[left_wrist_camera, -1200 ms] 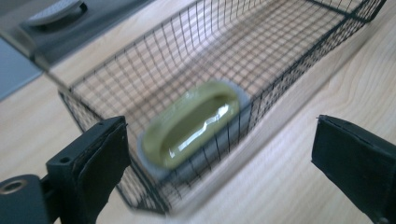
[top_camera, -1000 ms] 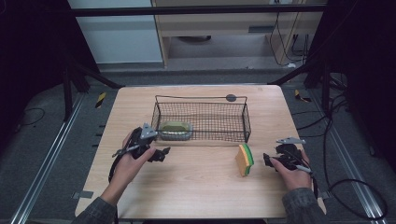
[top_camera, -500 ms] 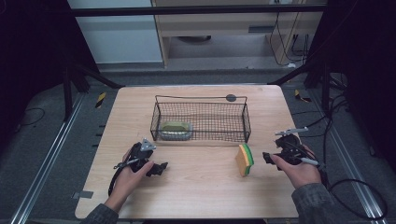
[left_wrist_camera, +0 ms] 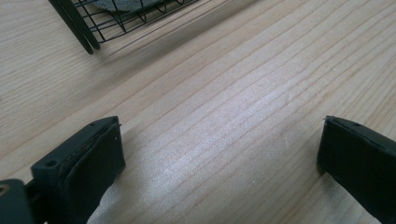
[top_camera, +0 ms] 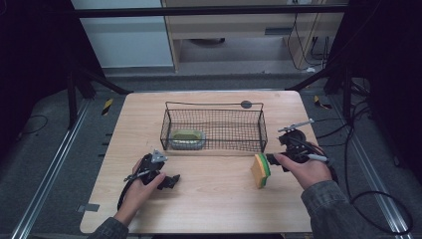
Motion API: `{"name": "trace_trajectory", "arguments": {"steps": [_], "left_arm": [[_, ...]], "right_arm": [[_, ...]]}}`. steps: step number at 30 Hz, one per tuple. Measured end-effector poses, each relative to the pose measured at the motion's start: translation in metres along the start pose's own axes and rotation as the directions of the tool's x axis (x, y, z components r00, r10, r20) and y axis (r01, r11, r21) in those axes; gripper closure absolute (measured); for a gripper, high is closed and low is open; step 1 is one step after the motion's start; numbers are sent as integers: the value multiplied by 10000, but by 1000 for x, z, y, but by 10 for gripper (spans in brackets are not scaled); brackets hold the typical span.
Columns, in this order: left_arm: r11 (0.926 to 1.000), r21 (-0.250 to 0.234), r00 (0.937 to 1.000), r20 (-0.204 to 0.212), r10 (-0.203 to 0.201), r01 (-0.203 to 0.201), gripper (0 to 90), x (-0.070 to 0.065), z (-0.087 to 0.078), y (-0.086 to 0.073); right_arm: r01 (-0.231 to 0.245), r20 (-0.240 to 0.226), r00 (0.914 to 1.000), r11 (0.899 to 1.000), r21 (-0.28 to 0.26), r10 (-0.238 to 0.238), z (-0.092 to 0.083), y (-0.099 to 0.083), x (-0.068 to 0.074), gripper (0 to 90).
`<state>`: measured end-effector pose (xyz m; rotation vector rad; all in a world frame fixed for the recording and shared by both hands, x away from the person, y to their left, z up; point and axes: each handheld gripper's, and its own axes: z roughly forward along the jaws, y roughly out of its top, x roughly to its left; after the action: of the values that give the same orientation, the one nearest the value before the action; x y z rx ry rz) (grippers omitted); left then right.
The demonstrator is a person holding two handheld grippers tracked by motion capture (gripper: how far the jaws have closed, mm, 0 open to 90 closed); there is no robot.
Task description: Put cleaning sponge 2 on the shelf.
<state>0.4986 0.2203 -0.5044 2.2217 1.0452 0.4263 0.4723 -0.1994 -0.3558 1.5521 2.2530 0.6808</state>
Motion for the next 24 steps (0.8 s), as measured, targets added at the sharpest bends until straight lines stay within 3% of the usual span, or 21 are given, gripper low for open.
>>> {"name": "trace_trajectory", "arguments": {"steps": [7, 16, 24], "left_arm": [[10000, -42, 10000, 14, 71, -71, 0, 1, 0, 0], [10000, -43, 10000, 54, 79, -78, 0, 1, 0, -1], [9999, -34, 9999, 66, 104, -103, 0, 1, 0, -1]], "right_arm": [[209, -167, 9997, 9978, 625, -199, 26, 7, 20, 248], [55, -135, 9999, 9943, 1069, -41, 55, 3, 25, 288], [-29, -271, 9996, 9916, 1296, 65, 69, -2, 26, 336]]}}
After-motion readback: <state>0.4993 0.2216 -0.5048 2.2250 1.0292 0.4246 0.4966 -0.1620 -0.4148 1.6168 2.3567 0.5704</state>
